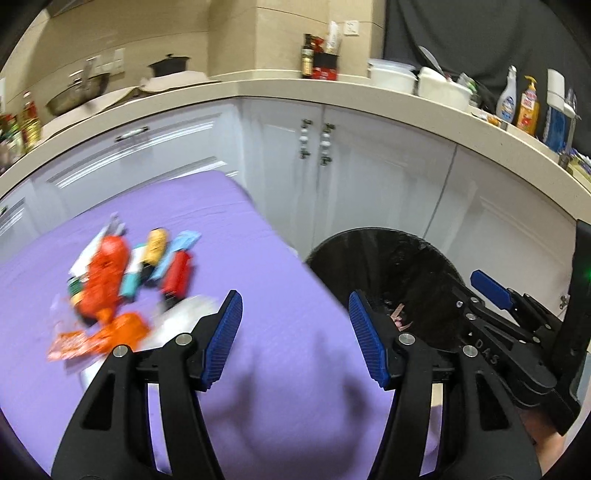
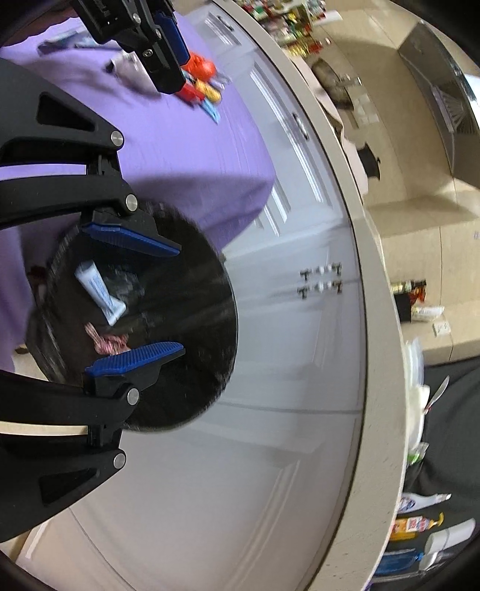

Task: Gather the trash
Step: 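Lower the left tool to the table and grasp the second white tube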

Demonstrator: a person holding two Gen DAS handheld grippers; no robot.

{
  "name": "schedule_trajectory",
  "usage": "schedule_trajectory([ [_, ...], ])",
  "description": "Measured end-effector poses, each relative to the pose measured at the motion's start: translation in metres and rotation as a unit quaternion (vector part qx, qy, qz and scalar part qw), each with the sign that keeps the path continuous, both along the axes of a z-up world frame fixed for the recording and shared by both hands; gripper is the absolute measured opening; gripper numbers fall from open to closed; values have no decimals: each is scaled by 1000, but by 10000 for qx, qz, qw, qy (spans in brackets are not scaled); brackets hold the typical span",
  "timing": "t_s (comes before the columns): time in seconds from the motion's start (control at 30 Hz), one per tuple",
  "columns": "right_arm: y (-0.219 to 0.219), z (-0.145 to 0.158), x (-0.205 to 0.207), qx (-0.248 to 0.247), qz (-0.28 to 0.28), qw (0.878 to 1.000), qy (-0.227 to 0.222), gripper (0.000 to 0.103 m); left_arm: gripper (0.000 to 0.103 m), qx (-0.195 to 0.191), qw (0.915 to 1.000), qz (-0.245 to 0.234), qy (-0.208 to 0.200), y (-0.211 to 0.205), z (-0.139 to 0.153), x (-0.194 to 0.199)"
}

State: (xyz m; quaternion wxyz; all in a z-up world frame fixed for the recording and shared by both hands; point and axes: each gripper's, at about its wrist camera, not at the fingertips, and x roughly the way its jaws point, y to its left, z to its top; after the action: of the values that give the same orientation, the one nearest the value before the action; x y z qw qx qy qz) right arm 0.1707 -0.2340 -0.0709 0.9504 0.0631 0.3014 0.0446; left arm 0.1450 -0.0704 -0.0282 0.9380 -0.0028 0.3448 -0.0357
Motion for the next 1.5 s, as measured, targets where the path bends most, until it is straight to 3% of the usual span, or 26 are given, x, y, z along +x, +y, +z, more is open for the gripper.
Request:
schedule_trajectory([
  [0.47,71,8,-54,-161,728,9972,-97,50,58,-102,9972,733,103,79,-10,-64],
  [1.1,91,4,-75,-247,865,9959,-71,50,59,13,9959,875,227,90,-52,-96],
  [1.17,94,3,-75,-251,897,9956,-67,50,58,13,9956,907,230,93,-54,-98],
  [1.3,100,1,-74,-251,991,9948,-36,50,42,-54,9955,908,246,101,-55,-101],
  [1.5,117,0,-73,-301,1208,9922,-16,50,38,-135,9952,931,274,117,-55,-109],
])
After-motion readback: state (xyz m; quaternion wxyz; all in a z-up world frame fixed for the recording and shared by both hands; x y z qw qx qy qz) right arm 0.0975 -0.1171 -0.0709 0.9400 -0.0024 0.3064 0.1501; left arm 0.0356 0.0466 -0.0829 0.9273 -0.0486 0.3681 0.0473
